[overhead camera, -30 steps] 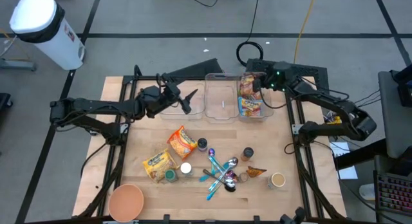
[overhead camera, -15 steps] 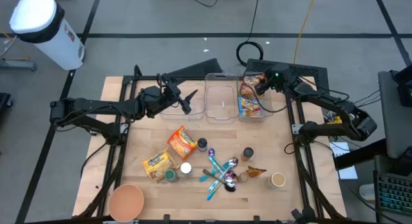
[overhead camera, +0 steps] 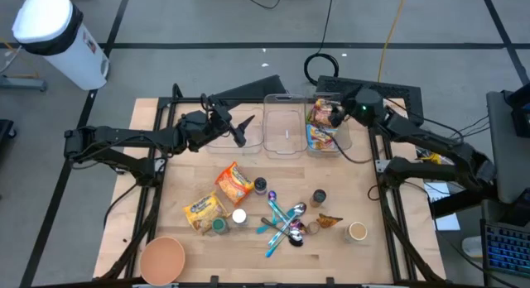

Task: Pick & Place Food Item
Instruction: Put the orange noodle pack into the right transparent bin

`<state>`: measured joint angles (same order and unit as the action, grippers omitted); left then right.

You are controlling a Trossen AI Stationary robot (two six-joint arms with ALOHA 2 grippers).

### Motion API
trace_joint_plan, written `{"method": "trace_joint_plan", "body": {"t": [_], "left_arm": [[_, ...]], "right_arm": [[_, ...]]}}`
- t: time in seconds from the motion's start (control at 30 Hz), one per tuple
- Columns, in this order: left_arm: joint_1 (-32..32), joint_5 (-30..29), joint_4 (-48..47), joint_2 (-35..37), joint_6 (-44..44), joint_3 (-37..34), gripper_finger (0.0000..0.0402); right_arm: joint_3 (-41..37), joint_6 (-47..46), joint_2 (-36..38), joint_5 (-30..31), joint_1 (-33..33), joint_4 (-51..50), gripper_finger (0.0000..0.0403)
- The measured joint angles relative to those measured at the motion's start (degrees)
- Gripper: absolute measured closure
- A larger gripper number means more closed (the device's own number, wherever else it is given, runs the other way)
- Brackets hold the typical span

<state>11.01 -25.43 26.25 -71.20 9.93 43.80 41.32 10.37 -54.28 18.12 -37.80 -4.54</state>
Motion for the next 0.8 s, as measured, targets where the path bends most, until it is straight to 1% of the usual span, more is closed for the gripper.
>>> {"method": "trace_joint_plan", "body": {"t": [0.13,0.27,0.33,0.4,0.47,0.53,0.63,0.7,0.8], "left_arm": [[-0.70,0.02,-3.21,0.00,0.00,0.01,0.0094],[-2.39,0.04,-9.23,0.00,-0.13,0.01,0.0094],[-3.92,0.19,-14.18,0.39,-0.98,0.01,0.0094],[-5.62,1.82,-22.09,1.20,-2.84,0.73,0.0094],[-6.97,6.15,-31.01,1.85,-7.06,2.30,0.0094],[-8.29,11.46,-39.52,2.08,-13.37,3.27,0.0094],[-10.48,18.82,-48.12,2.01,-19.81,3.47,0.0094],[-12.24,19.37,-51.66,1.48,-22.07,3.47,0.0094],[-14.61,16.34,-54.87,0.18,-26.21,2.46,0.0094]], "right_arm": [[0.00,-3.57,3.56,-9.47,6.94,0.00,0.0118],[0.00,-5.58,5.16,-16.44,14.89,0.00,0.0128],[0.00,-6.30,5.17,-17.02,19.25,0.00,0.0132],[0.00,-6.67,5.00,-16.68,23.31,-0.05,0.0135],[0.00,-6.67,4.75,-16.55,26.67,-0.03,0.0137],[0.00,-6.69,4.53,-16.45,29.49,-0.02,0.0140],[0.00,-6.69,4.46,-16.44,32.24,0.16,0.0143],[0.00,-6.69,4.46,-16.41,33.29,0.98,0.0145],[0.00,-6.68,4.46,-16.45,34.11,2.79,0.0147]]}}
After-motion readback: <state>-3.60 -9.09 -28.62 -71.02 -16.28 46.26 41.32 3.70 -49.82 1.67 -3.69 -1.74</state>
